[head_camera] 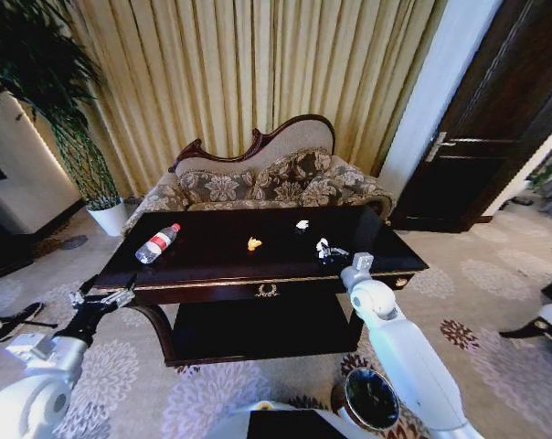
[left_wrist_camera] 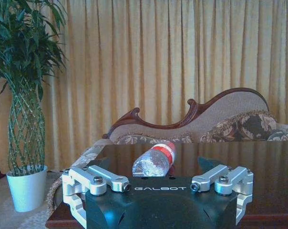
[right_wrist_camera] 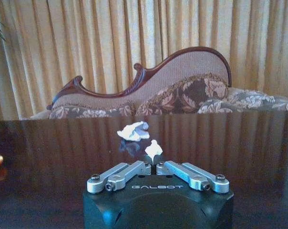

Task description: Move to the front of the table and place the trash on the table into the trash bin.

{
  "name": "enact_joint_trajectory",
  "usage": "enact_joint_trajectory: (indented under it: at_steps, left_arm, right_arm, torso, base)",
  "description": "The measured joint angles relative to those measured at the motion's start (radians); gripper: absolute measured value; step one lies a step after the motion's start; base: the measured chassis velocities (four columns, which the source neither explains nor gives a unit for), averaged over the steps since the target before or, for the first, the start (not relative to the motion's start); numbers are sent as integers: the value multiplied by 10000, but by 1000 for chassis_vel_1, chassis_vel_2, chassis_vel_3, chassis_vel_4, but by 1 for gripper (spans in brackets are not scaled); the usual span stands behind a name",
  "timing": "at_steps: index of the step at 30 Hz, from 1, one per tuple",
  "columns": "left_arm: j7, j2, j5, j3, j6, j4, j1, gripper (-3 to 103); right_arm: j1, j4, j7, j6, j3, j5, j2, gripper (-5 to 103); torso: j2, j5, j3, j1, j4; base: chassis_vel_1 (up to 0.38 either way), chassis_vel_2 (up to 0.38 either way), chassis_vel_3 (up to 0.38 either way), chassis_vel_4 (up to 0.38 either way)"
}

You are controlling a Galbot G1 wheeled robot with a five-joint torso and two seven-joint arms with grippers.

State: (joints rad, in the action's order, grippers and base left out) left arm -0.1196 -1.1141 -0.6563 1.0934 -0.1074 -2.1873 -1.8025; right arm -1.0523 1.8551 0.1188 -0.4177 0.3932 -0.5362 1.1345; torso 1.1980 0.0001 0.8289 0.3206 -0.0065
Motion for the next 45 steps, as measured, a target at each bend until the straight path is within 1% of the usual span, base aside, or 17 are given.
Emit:
enact_joint_trajectory:
  at_steps: [8,11,12,14,15,17,20,30,45]
  left_arm:
    - [26,-53,-29,-15,78,44,46,100]
    - [20,-103,-30,-58,185,124,46,100]
    - [20,-103,-30,-58,185,124,46,100]
    - [11,-137,-28,-121,211,180,58,100]
    - [11,-137,-28,-121,211,180,58,100]
    - [2,-173,-16,-221,225,225,124,100]
    - [-4,-191,4,-302,225,231,211,100]
    - [-11,-148,-6,-221,211,210,208,100]
    - [-9,-163,-9,-278,206,249,229,100]
  right_arm:
    - [-50,761,-1,80,447,-335,-123,0]
    - [-256,1095,-1,302,964,-377,-312,0]
    - [-256,1095,-1,302,964,-377,-312,0]
    - [-581,1321,0,373,1424,-405,-414,0]
    - [-581,1321,0,373,1424,-405,-414,0]
    - [-929,1456,0,406,1827,-405,-475,0]
    - [-1101,1491,0,447,2022,-405,-499,0]
    - [-1225,1617,0,456,2002,-375,-429,0]
    - [-1434,1474,0,685,1967,-218,-339,0]
  torso:
    - [0,0,0,0,0]
    - [0,-1,0,0,2]
    - [0,-1,0,0,2]
    - [0,-1,-1,0,-1]
    - [0,-1,-1,0,-1]
    - [1,0,-1,-1,-3]
    - [0,0,-1,0,0]
    - [0,-1,0,1,0]
    - [2,-1,-1,-2,-1]
  base:
    - [0,0,0,0]
    - [0,0,0,0]
    - [0,0,0,0]
    - [0,0,0,0]
    - [0,0,0,0]
    - [0,0,0,0]
    - [0,0,0,0]
    - [38,-45,-34,37]
    - [127,-129,-127,126]
